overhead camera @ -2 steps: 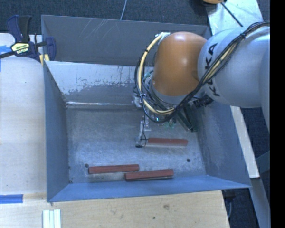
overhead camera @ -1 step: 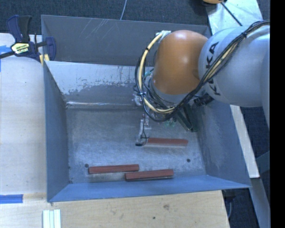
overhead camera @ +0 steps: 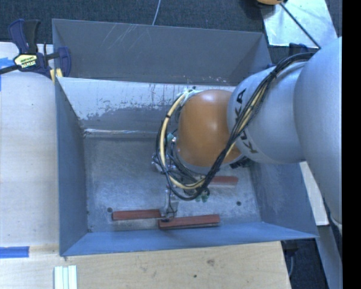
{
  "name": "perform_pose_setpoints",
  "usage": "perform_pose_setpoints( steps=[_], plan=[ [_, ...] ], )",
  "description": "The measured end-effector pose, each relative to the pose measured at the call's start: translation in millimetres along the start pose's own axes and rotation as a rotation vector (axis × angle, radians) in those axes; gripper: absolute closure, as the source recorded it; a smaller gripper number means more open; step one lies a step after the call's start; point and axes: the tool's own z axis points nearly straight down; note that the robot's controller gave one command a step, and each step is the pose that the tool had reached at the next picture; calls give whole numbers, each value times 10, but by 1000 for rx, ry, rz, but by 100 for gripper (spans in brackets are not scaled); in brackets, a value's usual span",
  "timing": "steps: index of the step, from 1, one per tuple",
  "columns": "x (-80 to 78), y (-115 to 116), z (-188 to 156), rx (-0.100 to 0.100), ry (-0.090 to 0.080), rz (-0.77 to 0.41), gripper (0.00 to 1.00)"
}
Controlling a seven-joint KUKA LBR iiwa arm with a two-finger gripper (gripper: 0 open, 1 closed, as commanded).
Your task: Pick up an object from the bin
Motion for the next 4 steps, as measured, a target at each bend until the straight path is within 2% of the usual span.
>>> perform_pose_setpoints(
  steps=[1, 2, 3, 4],
  plan=[
    [69, 31, -5, 0, 0, -4, 0],
    [342, 24, -118, 1, 3, -86, 0],
    [217, 35, 262, 0, 3, 6, 0],
    [149, 252, 224, -1, 2, 106, 100]
  ],
)
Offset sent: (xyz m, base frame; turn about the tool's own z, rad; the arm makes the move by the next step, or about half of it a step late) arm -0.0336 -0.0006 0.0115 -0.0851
